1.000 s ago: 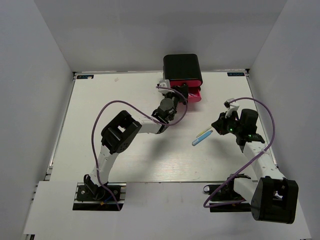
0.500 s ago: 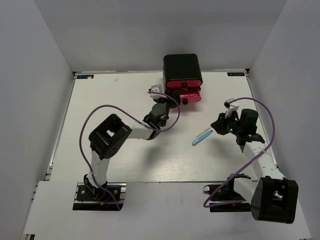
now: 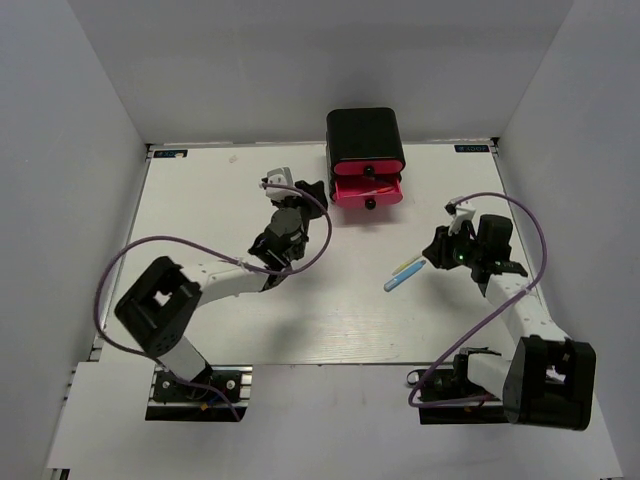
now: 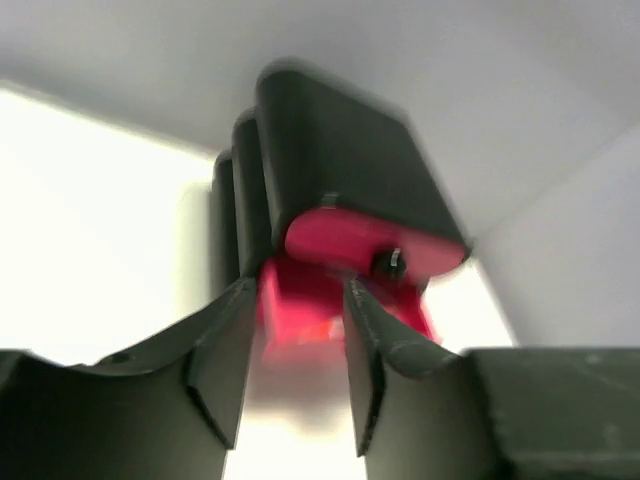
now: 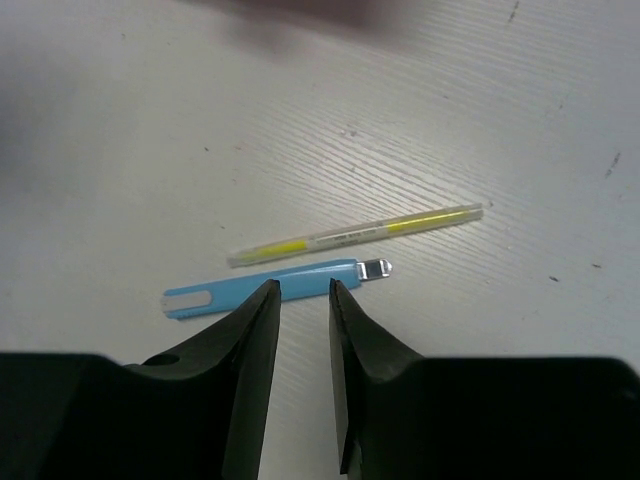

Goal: Sort the stationery into containers
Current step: Pick up the pen from the center of the board.

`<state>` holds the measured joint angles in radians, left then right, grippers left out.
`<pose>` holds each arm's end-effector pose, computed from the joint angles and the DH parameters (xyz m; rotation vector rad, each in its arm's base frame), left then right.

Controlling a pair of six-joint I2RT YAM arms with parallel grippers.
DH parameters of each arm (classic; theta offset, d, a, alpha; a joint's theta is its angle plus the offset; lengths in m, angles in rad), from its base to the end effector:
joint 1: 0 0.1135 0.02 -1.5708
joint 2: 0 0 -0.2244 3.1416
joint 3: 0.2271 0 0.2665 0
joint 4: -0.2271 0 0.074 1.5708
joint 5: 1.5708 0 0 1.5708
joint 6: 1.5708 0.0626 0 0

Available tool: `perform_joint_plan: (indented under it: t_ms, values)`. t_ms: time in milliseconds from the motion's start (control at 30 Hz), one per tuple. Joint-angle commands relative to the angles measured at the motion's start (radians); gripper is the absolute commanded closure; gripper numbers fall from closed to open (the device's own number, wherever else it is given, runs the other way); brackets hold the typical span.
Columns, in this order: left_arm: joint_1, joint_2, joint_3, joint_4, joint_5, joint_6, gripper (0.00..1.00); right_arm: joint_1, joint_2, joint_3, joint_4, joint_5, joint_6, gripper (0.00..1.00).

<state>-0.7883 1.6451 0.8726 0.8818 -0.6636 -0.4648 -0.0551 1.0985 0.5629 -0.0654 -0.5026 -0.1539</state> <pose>0.3002 -0.2473 0.2125 -0.3072 1.4756 -0.5277 0.2793 0.0148 0.1596 -0.3870 2.0815 0.4204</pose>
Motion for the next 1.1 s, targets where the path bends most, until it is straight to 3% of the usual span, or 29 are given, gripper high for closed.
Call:
perform_joint_plan:
  t_ms: [0, 67, 200, 233, 300, 467, 500, 667, 833, 1067]
  values:
    - [0.009, -0.171, -0.03, -0.409, 0.099, -0.115, 0.51, -0.002, 0.062, 0.093, -0.042, 0.097, -0.085, 0.67]
    - [0.009, -0.259, -0.03, -0.57, 0.194, -0.182, 0.46, -0.003, 0.141, 0.17, -0.107, 0.107, -0.137, 0.67]
    - [0.018, -0.359, -0.04, -0.864, 0.301, -0.219, 0.21, -0.002, 0.218, 0.258, -0.157, 0.049, -0.343, 0.63]
    - [0.018, -0.378, -0.049, -0.941, 0.314, -0.219, 0.18, -0.003, 0.219, 0.267, -0.152, 0.03, -0.524, 0.63]
    - [0.018, -0.413, -0.078, -0.994, 0.346, -0.229, 0.13, -0.005, 0.222, 0.288, -0.165, -0.043, -0.662, 0.62]
    - [0.018, -0.537, -0.152, -1.034, 0.375, -0.238, 0.0, 0.003, 0.325, 0.455, -0.492, -0.169, -1.351, 0.58]
    - [0.018, -0.551, -0.173, -1.034, 0.375, -0.238, 0.0, 0.003, 0.363, 0.495, -0.621, -0.18, -1.403, 0.56]
    - [0.018, -0.613, -0.196, -1.087, 0.386, -0.258, 0.0, 0.006, 0.467, 0.548, -0.724, -0.177, -1.68, 0.53]
    - [0.018, -0.697, -0.248, -1.118, 0.377, -0.287, 0.0, 0.005, 0.618, 0.686, -0.984, -0.137, -1.921, 0.52]
    - [0.018, -0.74, -0.291, -1.127, 0.377, -0.325, 0.0, 0.021, 0.689, 0.729, -0.961, -0.077, -1.988, 0.53]
